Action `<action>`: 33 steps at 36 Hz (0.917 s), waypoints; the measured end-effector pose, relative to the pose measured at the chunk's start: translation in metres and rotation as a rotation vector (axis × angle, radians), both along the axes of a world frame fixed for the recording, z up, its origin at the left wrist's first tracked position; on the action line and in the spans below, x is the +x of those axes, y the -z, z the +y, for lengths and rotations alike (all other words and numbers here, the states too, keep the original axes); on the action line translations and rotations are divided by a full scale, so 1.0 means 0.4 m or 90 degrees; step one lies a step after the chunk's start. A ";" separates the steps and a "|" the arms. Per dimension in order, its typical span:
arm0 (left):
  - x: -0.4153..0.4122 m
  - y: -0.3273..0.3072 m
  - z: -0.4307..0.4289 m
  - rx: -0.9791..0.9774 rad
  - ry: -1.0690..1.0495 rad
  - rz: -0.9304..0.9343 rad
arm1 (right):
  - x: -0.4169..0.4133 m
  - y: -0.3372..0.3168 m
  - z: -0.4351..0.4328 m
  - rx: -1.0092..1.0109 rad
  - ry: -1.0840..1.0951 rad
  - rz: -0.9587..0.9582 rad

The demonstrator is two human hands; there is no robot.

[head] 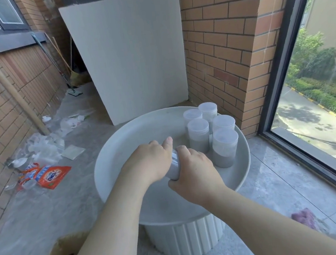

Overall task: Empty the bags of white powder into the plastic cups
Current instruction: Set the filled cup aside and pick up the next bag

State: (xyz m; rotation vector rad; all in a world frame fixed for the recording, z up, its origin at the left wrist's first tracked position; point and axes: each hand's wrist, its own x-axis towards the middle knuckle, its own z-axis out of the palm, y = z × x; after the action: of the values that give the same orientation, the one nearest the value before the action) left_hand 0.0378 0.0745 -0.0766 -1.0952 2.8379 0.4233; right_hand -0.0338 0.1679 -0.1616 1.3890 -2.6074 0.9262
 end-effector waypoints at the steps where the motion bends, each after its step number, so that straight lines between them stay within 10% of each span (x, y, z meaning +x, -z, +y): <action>1: 0.006 0.003 -0.006 0.018 0.010 0.010 | -0.001 0.000 0.000 0.001 -0.003 -0.016; 9: 0.038 -0.005 -0.056 0.382 0.103 0.286 | -0.004 -0.014 -0.002 -0.015 0.008 -0.131; 14: 0.037 0.020 -0.080 0.163 0.069 0.255 | -0.005 -0.016 -0.005 -0.030 0.007 -0.146; 20: 0.060 0.020 -0.102 0.378 0.188 0.326 | -0.005 -0.013 0.000 -0.032 0.006 -0.192; 33: 0.020 0.051 -0.092 0.242 0.105 0.315 | -0.012 -0.006 0.015 -0.057 0.020 -0.315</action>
State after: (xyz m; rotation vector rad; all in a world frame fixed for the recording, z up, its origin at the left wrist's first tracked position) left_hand 0.0459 0.0376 -0.0969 -0.7554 3.0095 1.3122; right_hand -0.0385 0.1741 -0.1590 1.2171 -2.8565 1.5312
